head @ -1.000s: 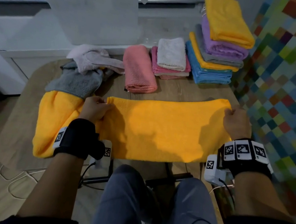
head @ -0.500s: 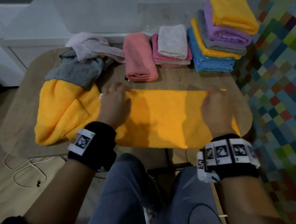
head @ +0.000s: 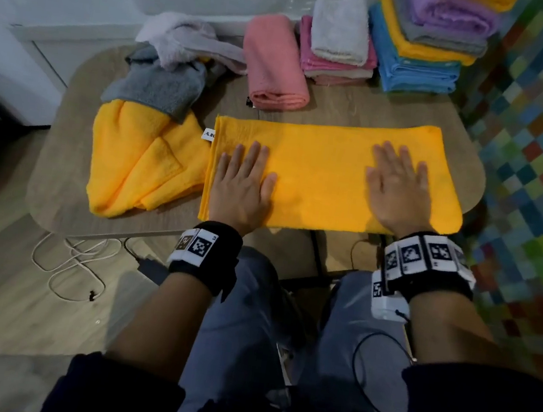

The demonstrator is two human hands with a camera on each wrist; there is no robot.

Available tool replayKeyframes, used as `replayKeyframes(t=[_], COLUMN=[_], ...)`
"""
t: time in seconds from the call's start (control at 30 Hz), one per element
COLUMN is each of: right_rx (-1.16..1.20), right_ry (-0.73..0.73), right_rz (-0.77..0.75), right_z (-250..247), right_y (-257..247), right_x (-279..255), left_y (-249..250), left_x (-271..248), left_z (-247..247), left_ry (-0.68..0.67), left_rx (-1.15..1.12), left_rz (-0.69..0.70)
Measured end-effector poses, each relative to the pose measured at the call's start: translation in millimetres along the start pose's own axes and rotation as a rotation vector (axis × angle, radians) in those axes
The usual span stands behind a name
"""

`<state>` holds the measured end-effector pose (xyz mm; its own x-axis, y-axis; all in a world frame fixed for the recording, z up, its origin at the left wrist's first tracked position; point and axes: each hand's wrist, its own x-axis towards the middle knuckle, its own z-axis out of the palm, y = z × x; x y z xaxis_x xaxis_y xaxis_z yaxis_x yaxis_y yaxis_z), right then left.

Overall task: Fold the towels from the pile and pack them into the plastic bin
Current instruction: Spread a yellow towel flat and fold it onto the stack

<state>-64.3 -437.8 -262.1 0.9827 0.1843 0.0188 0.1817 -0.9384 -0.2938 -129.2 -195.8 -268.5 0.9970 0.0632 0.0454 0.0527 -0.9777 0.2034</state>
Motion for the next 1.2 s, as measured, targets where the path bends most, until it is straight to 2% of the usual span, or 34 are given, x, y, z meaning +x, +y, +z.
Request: replayKeyframes(t=[0.23,0.33,0.4,0.5,0.67,0.83,0.87,1.0,1.2], right_rx=[0.058,0.023,0.092,0.258,0.475,0.639,0.665,0.537,0.271], right_ry=[0.157,0.226,0.211,0.151,0.130,-0.052,-0.046,0.098,0.182], right_rz=[0.110,0.358,0.523,0.635,0.602,0.661,0.676,0.574,0.538], right_z=[-16.3,-27.1,-35.5,-40.9,-42.7,-57.4,-59.2,-64.5,-63.0], right_y=[39.6,37.7,34.9,36.0,40.7,44.2,43.6,42.0,33.8], right_x=[-12.0,-18.3,-22.3,-22.4,-14.7,-11.3,-10.6,-4.6,-7.1], left_y=[0.0,-0.1,-0.6,0.4,2.9,5.5,5.4,8.0,11.1], left_x=[-0.2,-0.3,-0.5,-0.7,1.0,8.9,10.2,17.8,29.9], left_z=[0.1,0.9,0.3,-0.5,-3.8,-4.6,-4.7,-5.1,-5.6], left_ry=[-0.007,-0.015,-0.018,-0.012,-0.060,-0.094,-0.098,-0.099,-0.135], left_rx=[0.043,0.053,0.057,0.049,0.046,0.025,0.025,-0.010,-0.037], left_rz=[-0.026,-0.022,-0.021,-0.020,-0.040,-0.047,-0.050,-0.043,-0.034])
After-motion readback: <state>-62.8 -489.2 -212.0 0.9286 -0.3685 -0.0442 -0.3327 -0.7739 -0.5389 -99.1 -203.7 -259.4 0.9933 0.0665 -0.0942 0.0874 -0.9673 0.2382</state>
